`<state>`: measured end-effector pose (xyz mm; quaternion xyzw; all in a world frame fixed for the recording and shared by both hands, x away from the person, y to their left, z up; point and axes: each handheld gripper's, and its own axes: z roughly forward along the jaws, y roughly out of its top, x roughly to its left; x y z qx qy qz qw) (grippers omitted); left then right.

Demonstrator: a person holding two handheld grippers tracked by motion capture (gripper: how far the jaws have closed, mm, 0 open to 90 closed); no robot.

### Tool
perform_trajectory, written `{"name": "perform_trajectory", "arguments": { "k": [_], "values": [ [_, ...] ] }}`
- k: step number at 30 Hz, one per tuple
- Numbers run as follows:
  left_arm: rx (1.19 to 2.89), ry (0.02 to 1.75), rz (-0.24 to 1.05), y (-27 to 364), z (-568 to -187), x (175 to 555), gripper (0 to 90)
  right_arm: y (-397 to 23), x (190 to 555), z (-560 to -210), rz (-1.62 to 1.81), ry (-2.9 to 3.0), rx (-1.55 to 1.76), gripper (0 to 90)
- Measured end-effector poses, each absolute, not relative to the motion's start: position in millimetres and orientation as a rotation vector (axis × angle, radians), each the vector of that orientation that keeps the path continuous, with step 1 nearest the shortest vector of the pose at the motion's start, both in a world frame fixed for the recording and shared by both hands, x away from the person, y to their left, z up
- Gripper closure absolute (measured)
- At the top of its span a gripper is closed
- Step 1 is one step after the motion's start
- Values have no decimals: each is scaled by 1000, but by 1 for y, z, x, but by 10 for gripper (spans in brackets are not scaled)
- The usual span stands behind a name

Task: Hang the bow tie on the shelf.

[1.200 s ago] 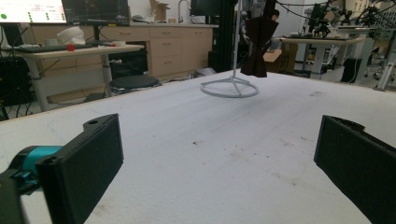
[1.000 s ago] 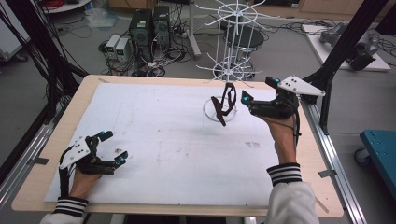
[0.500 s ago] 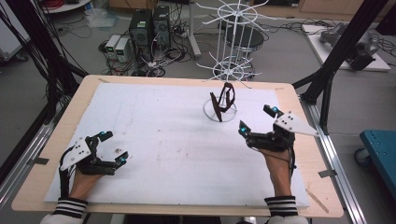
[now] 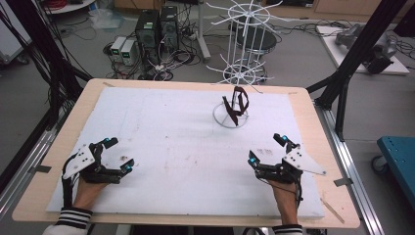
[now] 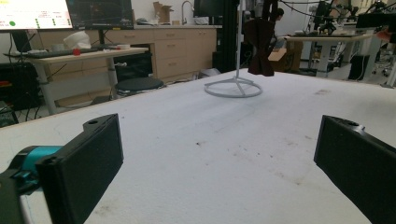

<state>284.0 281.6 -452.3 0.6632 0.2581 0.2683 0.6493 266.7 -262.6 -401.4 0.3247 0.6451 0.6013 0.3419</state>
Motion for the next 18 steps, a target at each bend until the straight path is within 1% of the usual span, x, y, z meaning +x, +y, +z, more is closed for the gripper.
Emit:
{"name": "perform_trajectory", "arguments": {
  "k": [9, 12, 18],
  "values": [
    [1505, 571, 626, 282, -453, 282, 18, -274, 261, -428, 1617, 1592, 879, 8],
    [1473, 571, 647, 283, -454, 280, 17, -273, 261, -433, 1613, 1603, 887, 7],
    [1460, 571, 649, 284, -454, 280, 17, -271, 264, -445, 1592, 1632, 894, 7]
  ]
}}
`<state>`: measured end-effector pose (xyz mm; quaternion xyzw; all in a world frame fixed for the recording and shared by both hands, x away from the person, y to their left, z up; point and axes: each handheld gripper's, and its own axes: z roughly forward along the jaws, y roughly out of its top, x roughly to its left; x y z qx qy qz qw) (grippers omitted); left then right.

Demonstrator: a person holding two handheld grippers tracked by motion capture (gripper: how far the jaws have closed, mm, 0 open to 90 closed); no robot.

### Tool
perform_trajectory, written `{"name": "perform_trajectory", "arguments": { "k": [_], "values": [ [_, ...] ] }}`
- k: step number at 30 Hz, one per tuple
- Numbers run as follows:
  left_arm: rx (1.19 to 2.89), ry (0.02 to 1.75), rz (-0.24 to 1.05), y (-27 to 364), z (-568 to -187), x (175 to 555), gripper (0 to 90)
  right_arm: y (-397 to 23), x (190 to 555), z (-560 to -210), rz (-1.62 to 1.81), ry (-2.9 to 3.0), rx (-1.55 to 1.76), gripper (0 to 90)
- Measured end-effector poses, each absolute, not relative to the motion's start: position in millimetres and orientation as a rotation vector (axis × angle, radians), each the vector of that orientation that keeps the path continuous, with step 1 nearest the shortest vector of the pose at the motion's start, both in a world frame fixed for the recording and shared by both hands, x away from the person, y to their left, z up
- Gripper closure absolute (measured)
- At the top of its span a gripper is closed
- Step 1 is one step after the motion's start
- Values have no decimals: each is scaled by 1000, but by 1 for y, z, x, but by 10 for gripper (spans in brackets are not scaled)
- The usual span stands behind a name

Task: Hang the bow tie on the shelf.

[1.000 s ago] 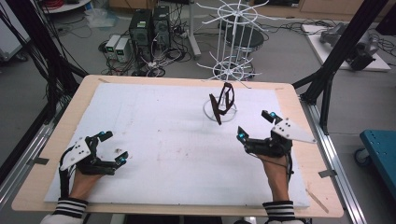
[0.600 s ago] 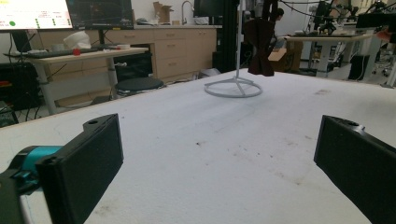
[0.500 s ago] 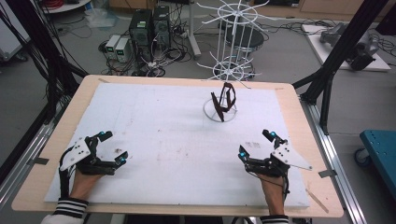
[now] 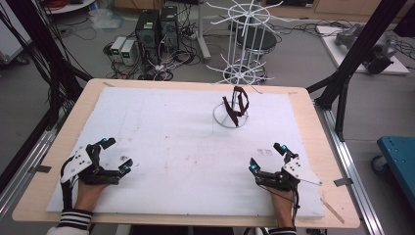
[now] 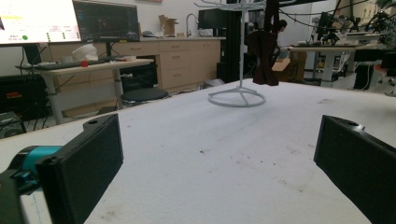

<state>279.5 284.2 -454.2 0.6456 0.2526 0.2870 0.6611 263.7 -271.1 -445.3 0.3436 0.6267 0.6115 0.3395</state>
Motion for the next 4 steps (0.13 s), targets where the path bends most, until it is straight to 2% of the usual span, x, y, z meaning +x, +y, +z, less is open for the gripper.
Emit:
{"name": "perform_trajectory", "arguments": {
  "k": [4],
  "values": [
    [1456, 568, 652, 284, -454, 279, 18, -270, 264, -452, 1585, 1638, 910, 7]
  ]
}}
